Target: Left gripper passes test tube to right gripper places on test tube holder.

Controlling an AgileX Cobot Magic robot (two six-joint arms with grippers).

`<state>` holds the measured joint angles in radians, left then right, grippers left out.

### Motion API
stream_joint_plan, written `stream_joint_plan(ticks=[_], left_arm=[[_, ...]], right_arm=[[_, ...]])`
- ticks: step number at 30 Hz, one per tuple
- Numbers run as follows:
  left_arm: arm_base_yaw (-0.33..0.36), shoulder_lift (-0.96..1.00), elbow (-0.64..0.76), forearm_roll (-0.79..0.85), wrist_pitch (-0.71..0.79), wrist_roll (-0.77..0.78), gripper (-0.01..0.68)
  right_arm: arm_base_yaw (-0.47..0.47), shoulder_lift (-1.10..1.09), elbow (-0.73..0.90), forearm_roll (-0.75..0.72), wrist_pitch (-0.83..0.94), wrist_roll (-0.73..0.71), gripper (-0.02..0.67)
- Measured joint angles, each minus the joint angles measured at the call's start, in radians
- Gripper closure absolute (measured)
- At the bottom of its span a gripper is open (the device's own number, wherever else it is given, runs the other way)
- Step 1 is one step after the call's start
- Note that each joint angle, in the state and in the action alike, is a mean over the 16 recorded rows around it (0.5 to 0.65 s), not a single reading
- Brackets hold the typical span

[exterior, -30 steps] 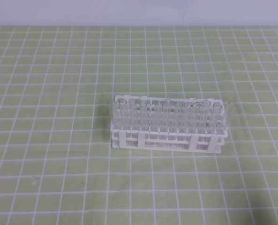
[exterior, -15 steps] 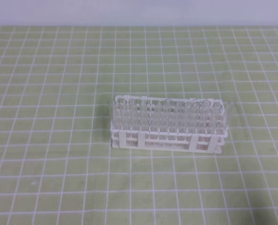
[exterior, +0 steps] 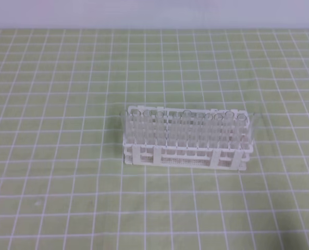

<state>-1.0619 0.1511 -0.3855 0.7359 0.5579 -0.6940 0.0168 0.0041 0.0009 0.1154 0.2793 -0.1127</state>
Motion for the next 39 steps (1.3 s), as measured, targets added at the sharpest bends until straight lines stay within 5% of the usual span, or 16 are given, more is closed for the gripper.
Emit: stream_joint_plan(ticks=[12,19,28,39], left_arm=[[0.58,0.0,0.112,-0.555,-0.373,0.543,0.675],[0.887,-0.02,0.247,-0.767,-0.477,0.703,0.675],[1.112,-0.106,0.357,-0.814,-0.371,0.735,0.675],[1.233,-0.17,0.392,-0.883,-0.248,0.843,0.675]], right_arm=[[0.0,0.0,0.0,0.001,0.0,0.0,0.665],[0.0,0.0,0.0,0.002,0.0,0.0,0.665],[0.0,0.0,0.0,0.002,0.0,0.0,0.665],[0.0,0.0,0.0,0.002,0.0,0.0,0.665]])
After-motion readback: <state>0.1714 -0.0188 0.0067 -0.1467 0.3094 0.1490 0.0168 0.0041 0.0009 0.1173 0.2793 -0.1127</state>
